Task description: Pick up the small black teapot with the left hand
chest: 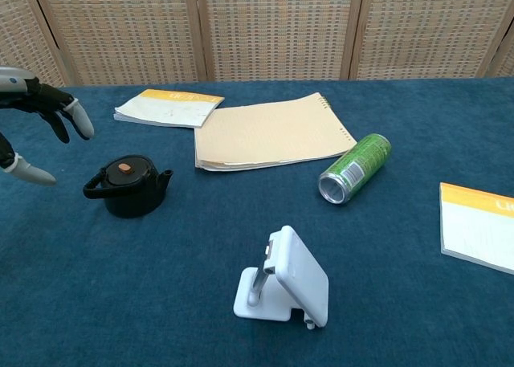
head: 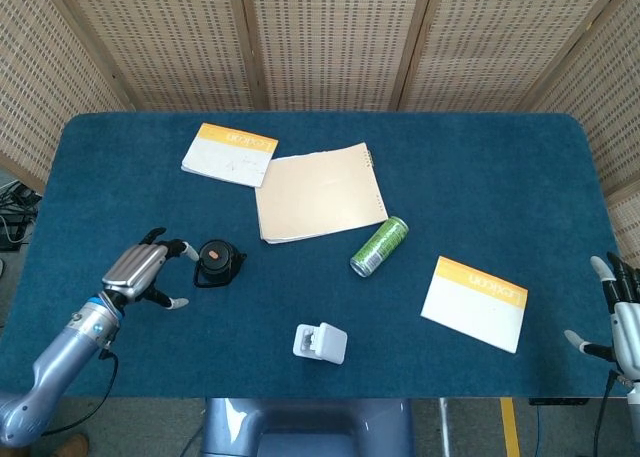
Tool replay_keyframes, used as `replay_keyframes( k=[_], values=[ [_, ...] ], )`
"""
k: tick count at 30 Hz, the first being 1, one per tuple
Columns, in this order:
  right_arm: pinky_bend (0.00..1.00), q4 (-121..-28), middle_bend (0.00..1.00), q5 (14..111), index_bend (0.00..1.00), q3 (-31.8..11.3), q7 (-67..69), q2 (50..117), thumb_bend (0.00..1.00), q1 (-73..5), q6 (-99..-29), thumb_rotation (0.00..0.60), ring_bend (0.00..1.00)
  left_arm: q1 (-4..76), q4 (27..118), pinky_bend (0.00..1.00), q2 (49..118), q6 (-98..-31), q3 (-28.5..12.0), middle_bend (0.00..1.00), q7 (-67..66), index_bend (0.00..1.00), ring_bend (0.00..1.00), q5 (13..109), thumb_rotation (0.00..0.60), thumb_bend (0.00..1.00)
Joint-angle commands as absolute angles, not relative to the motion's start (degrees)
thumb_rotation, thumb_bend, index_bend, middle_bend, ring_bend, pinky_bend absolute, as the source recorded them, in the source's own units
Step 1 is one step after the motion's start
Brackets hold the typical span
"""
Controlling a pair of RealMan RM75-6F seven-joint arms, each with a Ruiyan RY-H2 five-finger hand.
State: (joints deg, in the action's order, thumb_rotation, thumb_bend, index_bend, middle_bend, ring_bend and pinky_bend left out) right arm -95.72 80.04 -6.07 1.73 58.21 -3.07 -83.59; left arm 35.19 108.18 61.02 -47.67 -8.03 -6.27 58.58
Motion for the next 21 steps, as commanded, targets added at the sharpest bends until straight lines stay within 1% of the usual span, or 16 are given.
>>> replay_keyframes(
  k=[1,5,9,16,21],
  values=[
    [0.00,-95.8,0.00,80.1,0.00,-6.1,1.8,58.2,0.00,-3.1,-83.6,0.600,0.00,37.7,108.8,0.00,62.8,-45.7,-7.9,0.30,-8.2,0.34,0.30,53.3,0.600,0.00],
    [0.00,-95.8,0.00,79.9,0.00,-6.1,2.0,58.1,0.00,-3.0,-83.6,0.600,0.00,39.1,108.3,0.00,64.3,-46.0,-7.6,0.30,-9.5,0.34,0.31,50.6,0.600,0.00],
    [0.00,-95.7,0.00,79.8,0.00,-6.1,2.0,58.1,0.00,-3.1,-83.4,0.600,0.00,40.5,108.6,0.00,65.0,-46.3,-7.1,0.30,-11.2,0.32,0.31,47.4,0.600,0.00],
    [0.00,-95.6,0.00,79.7,0.00,-6.2,2.3,58.1,0.00,-3.2,-83.1,0.600,0.00,42.6,109.3,0.00,66.4,-47.5,-6.0,0.30,-13.8,0.31,0.31,42.0,0.600,0.00],
    [0.00,-95.5,0.00,79.6,0.00,-6.2,2.4,58.1,0.00,-3.2,-83.0,0.600,0.00,43.3,109.2,0.00,67.3,-48.1,-5.7,0.30,-14.2,0.31,0.31,40.7,0.600,0.00]
  ],
)
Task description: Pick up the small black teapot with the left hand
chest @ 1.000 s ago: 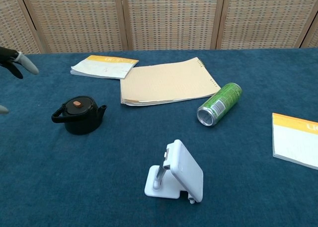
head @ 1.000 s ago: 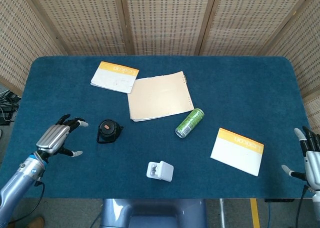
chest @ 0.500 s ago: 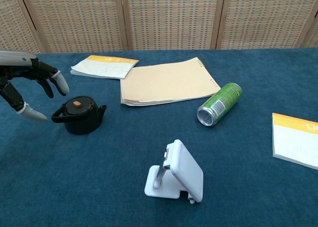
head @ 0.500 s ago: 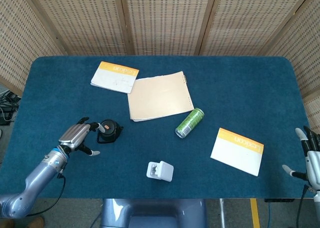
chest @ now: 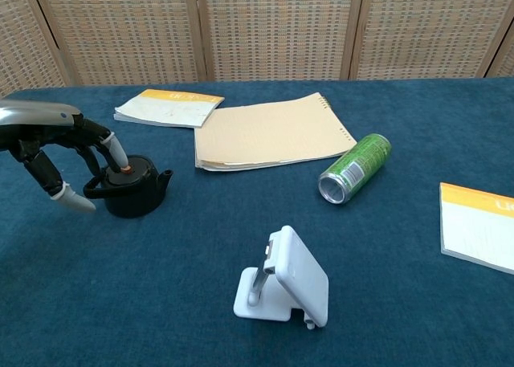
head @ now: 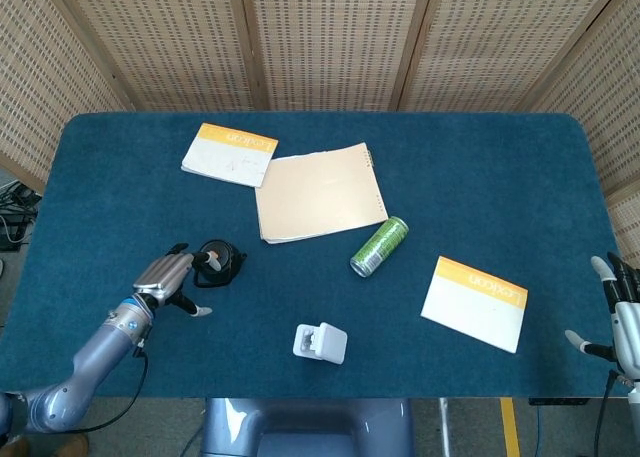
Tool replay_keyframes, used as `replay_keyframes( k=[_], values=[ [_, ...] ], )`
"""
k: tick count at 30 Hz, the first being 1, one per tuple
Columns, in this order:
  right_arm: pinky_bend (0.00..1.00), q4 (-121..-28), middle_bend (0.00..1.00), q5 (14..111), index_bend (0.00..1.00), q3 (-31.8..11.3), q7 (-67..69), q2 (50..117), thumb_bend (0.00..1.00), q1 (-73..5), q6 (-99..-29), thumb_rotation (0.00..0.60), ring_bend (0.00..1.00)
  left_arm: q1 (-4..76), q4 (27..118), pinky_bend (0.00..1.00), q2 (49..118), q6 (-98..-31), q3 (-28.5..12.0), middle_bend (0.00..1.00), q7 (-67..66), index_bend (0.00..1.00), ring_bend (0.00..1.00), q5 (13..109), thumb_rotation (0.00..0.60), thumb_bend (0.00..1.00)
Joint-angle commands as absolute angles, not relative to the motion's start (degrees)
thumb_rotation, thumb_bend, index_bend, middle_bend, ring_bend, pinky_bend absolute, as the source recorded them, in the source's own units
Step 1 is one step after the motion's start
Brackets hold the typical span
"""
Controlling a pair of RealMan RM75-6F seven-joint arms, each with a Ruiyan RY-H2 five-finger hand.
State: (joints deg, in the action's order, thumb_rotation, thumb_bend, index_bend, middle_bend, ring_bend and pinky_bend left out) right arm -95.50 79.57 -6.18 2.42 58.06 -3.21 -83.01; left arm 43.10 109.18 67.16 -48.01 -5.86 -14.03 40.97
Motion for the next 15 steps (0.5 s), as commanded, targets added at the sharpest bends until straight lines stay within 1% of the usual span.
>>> replay_keyframes(
  k=[1,5,15],
  values=[
    [0.00,-95.5,0.00,79.5,0.00,-6.2,2.4,58.1,0.00,-3.2,-83.0,0.600,0.00,43.4,109.1,0.00,67.5,-48.2,-5.6,0.30,-14.3,0.31,0.31,40.5,0.600,0.00],
    [0.00,-95.5,0.00,79.5,0.00,-6.2,2.3,58.1,0.00,-3.3,-82.8,0.600,0.00,44.0,108.3,0.00,68.9,-48.1,-5.7,0.30,-13.8,0.31,0.31,39.9,0.600,0.00],
    [0.00,-95.4,0.00,79.3,0.00,-6.2,2.6,58.1,0.00,-3.4,-82.6,0.600,0.00,44.8,108.4,0.00,69.6,-49.0,-4.3,0.30,-15.0,0.32,0.31,39.3,0.600,0.00]
  ],
)
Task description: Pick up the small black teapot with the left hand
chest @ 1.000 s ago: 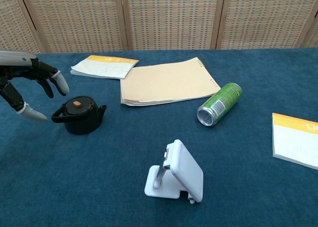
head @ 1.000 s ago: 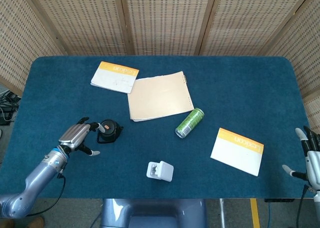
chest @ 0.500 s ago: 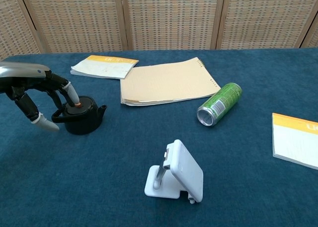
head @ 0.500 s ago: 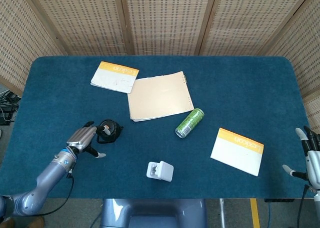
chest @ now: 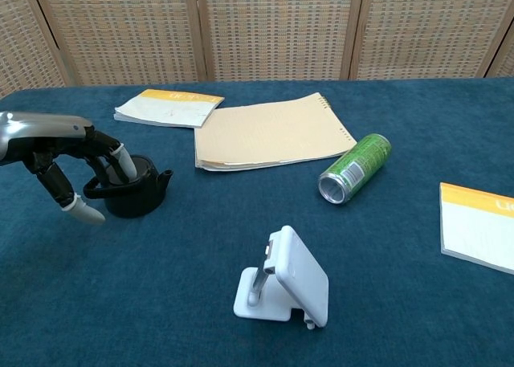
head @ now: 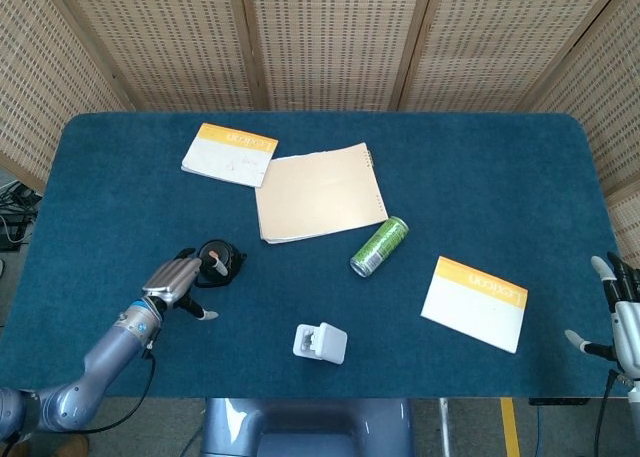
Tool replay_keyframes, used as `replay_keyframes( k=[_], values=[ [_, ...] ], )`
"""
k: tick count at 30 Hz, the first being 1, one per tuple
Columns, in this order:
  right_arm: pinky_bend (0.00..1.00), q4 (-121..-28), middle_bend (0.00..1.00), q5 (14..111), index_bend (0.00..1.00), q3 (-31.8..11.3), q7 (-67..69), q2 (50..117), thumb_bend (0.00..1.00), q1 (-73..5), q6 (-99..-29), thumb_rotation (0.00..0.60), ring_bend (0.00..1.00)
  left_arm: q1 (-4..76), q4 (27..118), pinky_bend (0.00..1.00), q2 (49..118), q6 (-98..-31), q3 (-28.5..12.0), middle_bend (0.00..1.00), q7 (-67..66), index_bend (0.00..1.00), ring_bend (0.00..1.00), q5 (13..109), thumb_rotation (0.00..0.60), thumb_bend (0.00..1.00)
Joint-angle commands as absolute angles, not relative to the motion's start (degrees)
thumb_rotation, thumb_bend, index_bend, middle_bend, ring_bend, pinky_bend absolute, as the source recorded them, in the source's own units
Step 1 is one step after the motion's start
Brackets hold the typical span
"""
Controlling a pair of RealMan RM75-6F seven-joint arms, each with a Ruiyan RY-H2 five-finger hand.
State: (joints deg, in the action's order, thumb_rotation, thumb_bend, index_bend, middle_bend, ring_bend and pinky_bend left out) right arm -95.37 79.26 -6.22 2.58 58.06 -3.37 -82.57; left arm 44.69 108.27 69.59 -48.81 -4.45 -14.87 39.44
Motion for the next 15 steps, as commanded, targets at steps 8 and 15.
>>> replay_keyframes(
  k=[8,15],
  values=[
    [0.00,-95.5,0.00,79.5,0.00,-6.2,2.6,58.0,0.00,-3.3,-82.7,0.600,0.00,45.0,109.1,0.00,70.0,-50.4,-2.8,0.30,-16.9,0.32,0.31,39.4,0.600,0.00],
    [0.00,-95.4,0.00,79.5,0.00,-6.1,2.2,58.3,0.00,-3.4,-82.5,0.600,0.00,45.6,109.3,0.00,70.6,-51.0,-1.8,0.31,-18.7,0.33,0.31,38.6,0.600,0.00]
  ],
)
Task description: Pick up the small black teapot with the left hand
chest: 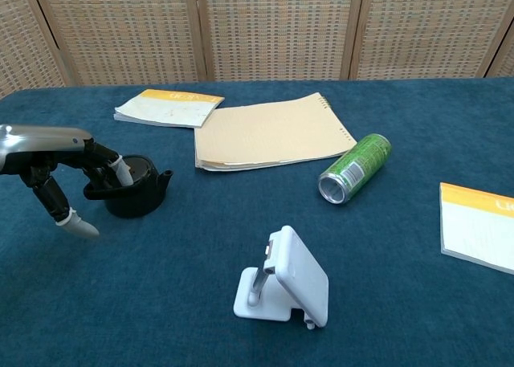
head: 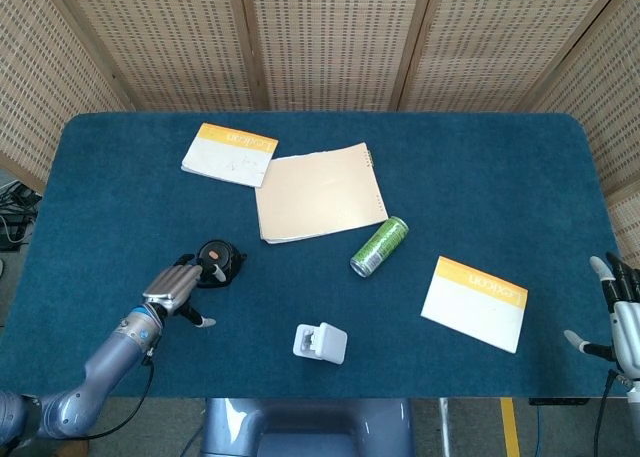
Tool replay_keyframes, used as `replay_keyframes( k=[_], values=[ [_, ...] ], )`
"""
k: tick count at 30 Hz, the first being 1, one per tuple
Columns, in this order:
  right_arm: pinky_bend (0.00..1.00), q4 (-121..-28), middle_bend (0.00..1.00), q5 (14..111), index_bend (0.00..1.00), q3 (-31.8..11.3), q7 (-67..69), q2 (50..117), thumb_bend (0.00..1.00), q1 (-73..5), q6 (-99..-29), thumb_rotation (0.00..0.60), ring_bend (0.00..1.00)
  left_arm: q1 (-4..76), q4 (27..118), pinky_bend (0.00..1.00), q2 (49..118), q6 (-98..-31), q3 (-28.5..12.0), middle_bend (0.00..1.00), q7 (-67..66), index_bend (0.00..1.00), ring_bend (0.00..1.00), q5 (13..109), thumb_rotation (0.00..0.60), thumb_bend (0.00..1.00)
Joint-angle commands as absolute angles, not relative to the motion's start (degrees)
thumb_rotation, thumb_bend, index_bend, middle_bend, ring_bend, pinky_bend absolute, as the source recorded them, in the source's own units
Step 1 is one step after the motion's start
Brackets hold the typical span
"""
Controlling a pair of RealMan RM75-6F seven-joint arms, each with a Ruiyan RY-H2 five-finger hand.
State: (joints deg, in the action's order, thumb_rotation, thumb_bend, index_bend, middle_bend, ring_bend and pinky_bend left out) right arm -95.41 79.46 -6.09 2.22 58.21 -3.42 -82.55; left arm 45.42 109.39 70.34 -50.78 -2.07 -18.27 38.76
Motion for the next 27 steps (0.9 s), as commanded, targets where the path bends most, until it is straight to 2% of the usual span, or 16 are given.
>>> replay_keyframes(
  k=[1,23,27],
  values=[
    [0.00,-95.4,0.00,79.5,0.00,-6.1,2.1,58.3,0.00,-3.4,-82.5,0.600,0.00,45.7,109.2,0.00,70.7,-51.1,-1.7,0.31,-19.0,0.33,0.31,38.5,0.600,0.00],
    [0.00,-95.3,0.00,79.2,0.00,-5.9,0.7,59.0,0.00,-3.8,-81.9,0.600,0.00,46.5,106.3,0.00,74.5,-54.1,0.9,0.36,-25.2,0.36,0.31,39.9,0.600,0.00],
    [0.00,-95.2,0.00,79.2,0.00,-5.9,0.7,59.0,0.00,-3.8,-81.9,0.600,0.00,46.4,105.9,0.00,74.9,-54.5,0.9,0.39,-25.4,0.41,0.32,40.6,0.600,0.00]
  ],
)
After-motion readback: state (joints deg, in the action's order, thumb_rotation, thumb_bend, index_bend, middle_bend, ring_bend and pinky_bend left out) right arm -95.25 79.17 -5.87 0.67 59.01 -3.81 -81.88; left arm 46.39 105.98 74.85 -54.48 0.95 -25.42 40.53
